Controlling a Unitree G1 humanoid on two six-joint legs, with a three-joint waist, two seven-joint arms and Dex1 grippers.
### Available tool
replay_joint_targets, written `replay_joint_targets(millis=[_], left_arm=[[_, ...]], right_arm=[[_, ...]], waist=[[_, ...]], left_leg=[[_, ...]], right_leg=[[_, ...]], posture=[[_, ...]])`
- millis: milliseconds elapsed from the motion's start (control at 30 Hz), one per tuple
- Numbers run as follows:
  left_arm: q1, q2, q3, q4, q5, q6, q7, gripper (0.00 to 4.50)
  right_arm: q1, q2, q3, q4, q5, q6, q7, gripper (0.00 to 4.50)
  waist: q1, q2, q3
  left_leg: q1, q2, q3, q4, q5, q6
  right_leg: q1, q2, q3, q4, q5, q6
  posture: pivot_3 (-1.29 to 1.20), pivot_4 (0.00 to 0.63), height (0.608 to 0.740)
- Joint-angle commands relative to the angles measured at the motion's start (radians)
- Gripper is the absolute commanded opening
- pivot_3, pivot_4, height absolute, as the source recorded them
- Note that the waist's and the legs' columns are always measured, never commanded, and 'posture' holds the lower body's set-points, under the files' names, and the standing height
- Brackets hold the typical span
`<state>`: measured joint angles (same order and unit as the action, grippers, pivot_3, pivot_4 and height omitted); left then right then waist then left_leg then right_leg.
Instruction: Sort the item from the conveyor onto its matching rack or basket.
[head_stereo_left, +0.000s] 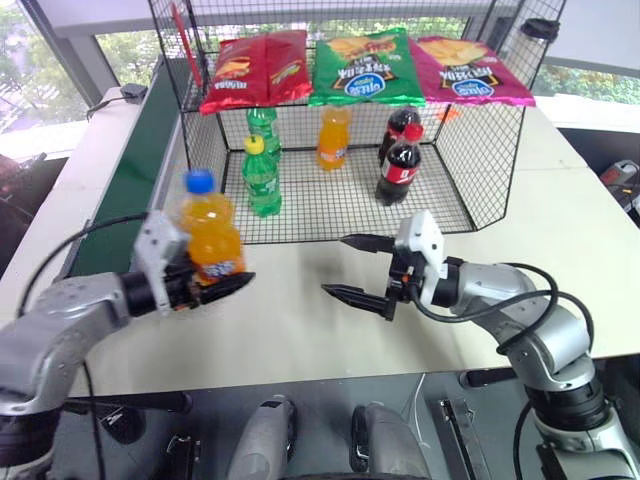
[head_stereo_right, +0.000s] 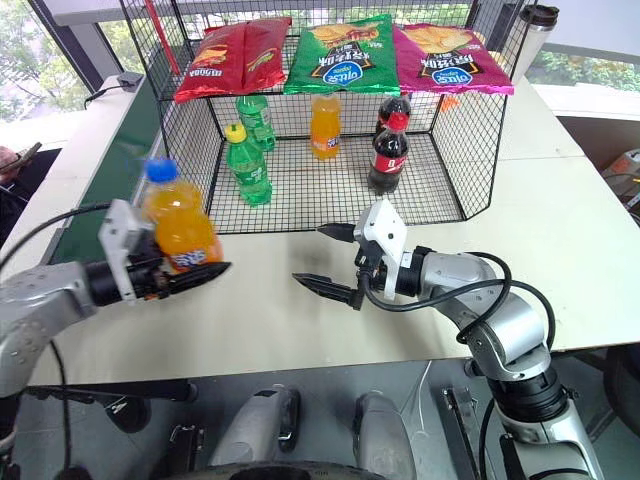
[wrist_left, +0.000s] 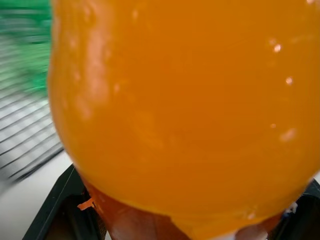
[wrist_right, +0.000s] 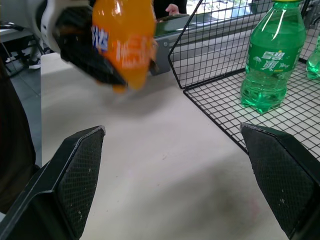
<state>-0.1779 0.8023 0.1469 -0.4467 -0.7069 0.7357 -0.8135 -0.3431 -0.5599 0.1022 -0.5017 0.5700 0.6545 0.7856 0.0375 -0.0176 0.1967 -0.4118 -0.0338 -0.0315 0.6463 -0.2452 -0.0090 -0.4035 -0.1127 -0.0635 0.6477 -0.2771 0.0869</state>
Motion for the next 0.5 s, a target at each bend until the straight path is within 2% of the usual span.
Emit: replay_joint_targets(millis=[33, 300, 500], left_arm=[[-0.075, -0.013, -0.101, 0.012, 0.054, -0.085, -0.086, 3.01], [-0.216, -0.101, -0.300, 0.170, 0.200, -0.229, -0.213, 3.01], [-0.271, -0.160, -0.356, 0.245, 0.257, -0.282, -0.266, 3.01]], right_arm=[[-0.026, -0.007, -0.012, -0.013, 0.013, -0.004, 0.012, 4.50], [-0.065, 0.012, 0.010, 0.011, 0.002, -0.001, 0.006, 4.50], [-0.094, 0.036, 0.020, 0.041, -0.001, -0.004, 0.010, 4.50]], waist=[[-0.002, 0.000, 0.000], [-0.002, 0.000, 0.000], [-0.002, 0.000, 0.000]], left_leg=[[0.000, 0.000, 0.000, 0.000, 0.000, 0.000], [0.000, 0.000, 0.001, 0.000, 0.000, 0.001], [0.000, 0.000, 0.001, 0.002, 0.000, 0.001]], right_leg=[[0.000, 0.000, 0.000, 0.000, 0.000, 0.000], [-0.001, 0.003, 0.000, 0.001, 0.000, 0.001], [0.000, 0.004, 0.000, 0.001, 0.001, 0.003]], posture=[[0.00, 0.150, 0.739], [0.00, 0.150, 0.739], [0.00, 0.150, 0.739]])
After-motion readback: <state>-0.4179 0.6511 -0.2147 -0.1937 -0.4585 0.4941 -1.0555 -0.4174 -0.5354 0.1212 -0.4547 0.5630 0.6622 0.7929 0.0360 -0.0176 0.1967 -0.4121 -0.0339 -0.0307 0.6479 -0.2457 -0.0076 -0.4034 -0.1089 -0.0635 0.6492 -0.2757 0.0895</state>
